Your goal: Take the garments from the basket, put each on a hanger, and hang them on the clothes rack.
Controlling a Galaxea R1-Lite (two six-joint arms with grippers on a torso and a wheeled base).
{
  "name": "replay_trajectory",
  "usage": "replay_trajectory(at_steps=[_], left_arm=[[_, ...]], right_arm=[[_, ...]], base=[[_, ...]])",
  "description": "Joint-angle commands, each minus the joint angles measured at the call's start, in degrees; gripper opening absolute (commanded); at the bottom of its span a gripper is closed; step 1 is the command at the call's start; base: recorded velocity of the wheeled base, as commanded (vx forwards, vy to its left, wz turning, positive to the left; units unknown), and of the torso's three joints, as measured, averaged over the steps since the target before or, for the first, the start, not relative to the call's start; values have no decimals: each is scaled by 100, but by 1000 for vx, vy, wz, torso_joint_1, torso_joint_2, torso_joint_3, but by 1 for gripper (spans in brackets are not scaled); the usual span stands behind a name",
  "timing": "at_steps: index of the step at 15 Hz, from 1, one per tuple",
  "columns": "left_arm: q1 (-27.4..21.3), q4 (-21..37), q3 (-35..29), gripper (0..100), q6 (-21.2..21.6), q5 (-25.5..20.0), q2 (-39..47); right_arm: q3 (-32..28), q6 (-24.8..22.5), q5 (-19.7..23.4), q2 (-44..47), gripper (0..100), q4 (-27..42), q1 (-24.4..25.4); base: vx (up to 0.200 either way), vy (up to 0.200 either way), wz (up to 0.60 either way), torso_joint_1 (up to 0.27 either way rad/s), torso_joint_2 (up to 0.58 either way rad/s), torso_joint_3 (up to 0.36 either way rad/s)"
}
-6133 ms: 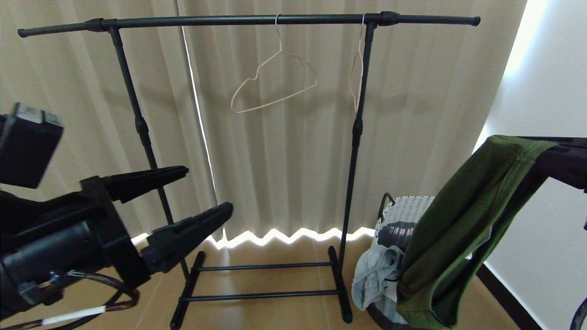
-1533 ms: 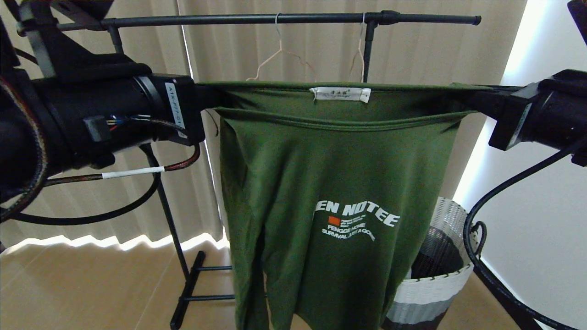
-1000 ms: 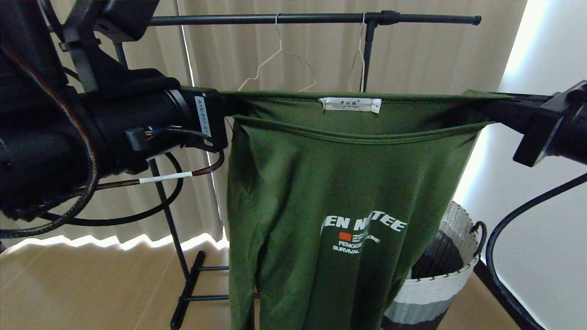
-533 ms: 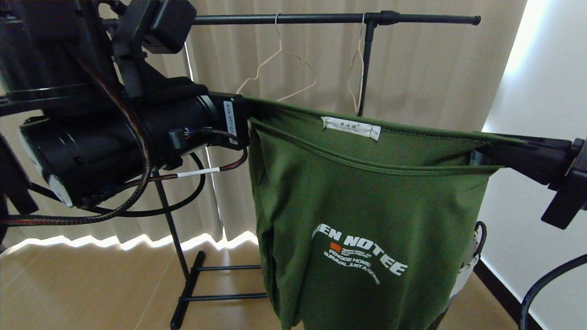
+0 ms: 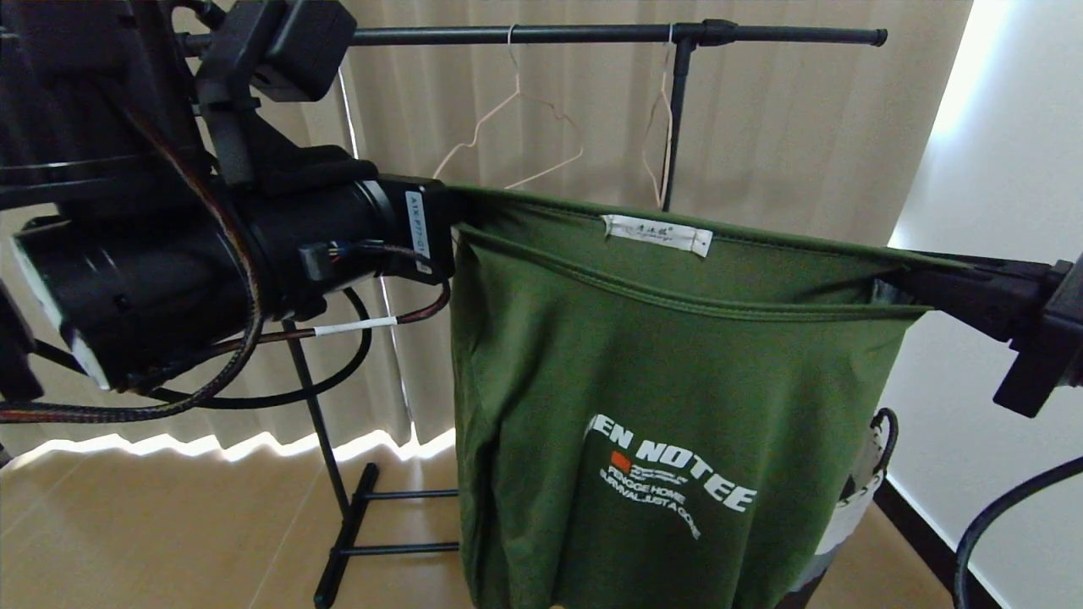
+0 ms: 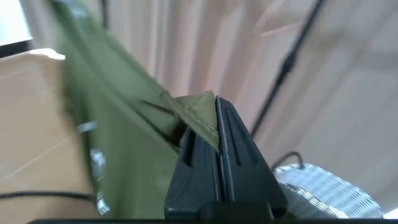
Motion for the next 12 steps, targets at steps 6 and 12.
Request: replay_trajectory(at_steps=[6,12], left_arm=[[-88,1096,508,0,0,-1234,-1280],[-167,1060,807,0,0,-1506,-1438]], right_arm=[[-531,312,41,1533,0,-1510,-574],[-997,312,41,1788,0,-1572,-574]], base=[[0,0,0,0,0,0],[0,0,0,0,0,0]])
